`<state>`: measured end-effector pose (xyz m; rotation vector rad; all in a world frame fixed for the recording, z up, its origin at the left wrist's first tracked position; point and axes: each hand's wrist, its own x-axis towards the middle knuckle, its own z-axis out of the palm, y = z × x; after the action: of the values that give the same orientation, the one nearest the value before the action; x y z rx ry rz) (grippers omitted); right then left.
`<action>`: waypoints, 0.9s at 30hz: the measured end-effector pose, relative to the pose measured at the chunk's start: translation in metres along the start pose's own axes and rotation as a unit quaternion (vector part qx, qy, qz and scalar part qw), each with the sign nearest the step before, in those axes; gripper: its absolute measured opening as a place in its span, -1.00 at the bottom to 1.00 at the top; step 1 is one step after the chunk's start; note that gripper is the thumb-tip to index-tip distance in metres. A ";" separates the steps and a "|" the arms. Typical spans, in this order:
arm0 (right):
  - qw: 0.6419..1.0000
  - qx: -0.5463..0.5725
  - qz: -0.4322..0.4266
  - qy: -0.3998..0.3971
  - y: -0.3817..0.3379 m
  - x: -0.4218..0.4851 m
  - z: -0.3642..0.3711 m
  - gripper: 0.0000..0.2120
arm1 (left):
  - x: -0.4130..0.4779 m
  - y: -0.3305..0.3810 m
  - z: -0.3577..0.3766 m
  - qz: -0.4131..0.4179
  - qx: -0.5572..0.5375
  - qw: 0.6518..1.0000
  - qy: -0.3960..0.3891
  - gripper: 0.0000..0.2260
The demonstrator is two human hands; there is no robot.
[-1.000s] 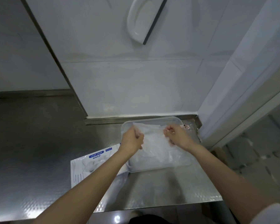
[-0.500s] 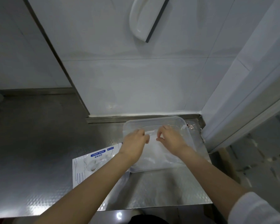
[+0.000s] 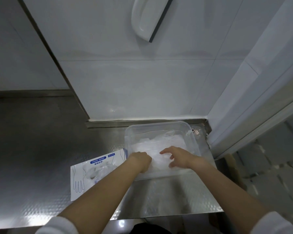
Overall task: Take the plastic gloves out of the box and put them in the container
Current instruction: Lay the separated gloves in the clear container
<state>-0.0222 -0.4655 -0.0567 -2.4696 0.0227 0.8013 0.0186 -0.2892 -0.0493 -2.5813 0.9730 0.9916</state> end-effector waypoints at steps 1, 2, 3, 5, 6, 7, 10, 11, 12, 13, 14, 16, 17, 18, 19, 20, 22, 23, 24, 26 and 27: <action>1.000 -0.013 0.003 -0.006 0.002 0.003 0.002 -0.36 | 0.002 0.000 0.002 0.002 0.004 1.000 -0.007 -0.60; 0.999 -0.033 0.006 -0.014 0.003 0.005 0.004 -0.32 | 0.004 0.000 0.004 0.003 0.008 1.000 -0.008 -0.57; 0.998 -0.059 0.013 -0.024 0.005 0.008 0.007 -0.30 | 0.006 0.000 0.005 0.002 0.010 1.000 -0.007 -0.53; 0.992 -0.118 0.029 -0.033 0.008 0.014 0.009 -0.33 | 0.009 0.001 0.008 -0.003 0.013 1.000 -0.003 -0.45; 0.989 -0.141 0.038 -0.033 0.009 0.016 0.011 -0.35 | 0.010 0.001 0.009 -0.005 0.014 1.000 -0.004 -0.43; 0.986 -0.159 0.046 -0.030 0.009 0.017 0.011 -0.37 | 0.010 0.001 0.010 -0.006 0.014 1.000 -0.005 -0.42; 0.983 -0.167 0.072 -0.036 0.002 0.016 0.009 -0.39 | 0.010 0.003 0.009 -0.005 0.023 1.000 -0.001 -0.45; 0.984 -0.152 0.080 -0.038 -0.003 0.013 0.007 -0.41 | 0.008 0.004 0.006 -0.002 0.028 1.000 0.008 -0.49; 0.986 -0.136 0.084 -0.037 -0.009 0.007 0.002 -0.45 | 0.006 0.005 0.002 0.002 0.034 0.999 0.027 -0.54; 0.989 -0.125 0.080 -0.028 -0.018 0.000 -0.002 -0.51 | 0.002 0.006 -0.003 0.008 0.037 0.998 0.057 -0.57; 0.991 -0.116 0.069 -0.010 -0.027 -0.008 -0.006 -0.56 | -0.003 0.005 -0.008 0.016 0.035 0.994 0.100 -0.58; 0.993 -0.094 0.031 0.059 -0.047 -0.026 -0.011 -0.63 | -0.018 0.002 -0.020 0.029 0.008 0.977 0.210 -0.53; 0.992 -0.076 0.004 0.103 -0.057 -0.034 -0.011 -0.65 | -0.028 -0.002 -0.025 0.030 -0.019 0.963 0.267 -0.50; 0.987 -0.053 -0.027 0.149 -0.067 -0.041 -0.009 -0.67 | -0.039 -0.007 -0.029 0.025 -0.052 0.948 0.314 -0.47; 0.979 -0.025 -0.060 0.193 -0.078 -0.047 -0.005 -0.70 | -0.051 -0.015 -0.029 0.015 -0.086 0.932 0.353 -0.45; 0.969 0.003 -0.095 0.227 -0.091 -0.051 -0.001 -0.72 | -0.062 -0.025 -0.025 -0.001 -0.117 0.916 0.384 -0.44; 0.955 0.036 -0.155 0.252 -0.114 -0.059 0.010 -0.77 | -0.081 -0.047 -0.009 -0.048 -0.163 0.891 0.421 -0.45; 0.952 0.036 -0.181 0.244 -0.125 -0.061 0.017 -0.78 | -0.088 -0.059 0.004 -0.081 -0.183 0.886 0.419 -0.46; 0.953 0.026 -0.204 0.223 -0.137 -0.063 0.027 -0.78 | -0.094 -0.071 0.019 -0.118 -0.204 0.884 0.404 -0.47; 0.958 -0.001 -0.227 0.178 -0.156 -0.062 0.047 -0.74 | -0.099 -0.092 0.051 -0.159 -0.235 0.891 0.355 -0.50; 0.962 -0.027 -0.221 0.159 -0.162 -0.059 0.057 -0.69 | -0.101 -0.099 0.065 -0.161 -0.256 0.894 0.330 -0.52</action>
<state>-0.0729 -0.3066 0.0158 -2.4902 -0.4252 0.2146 -0.0070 -0.1357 -0.0357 -3.4828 0.3668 0.2830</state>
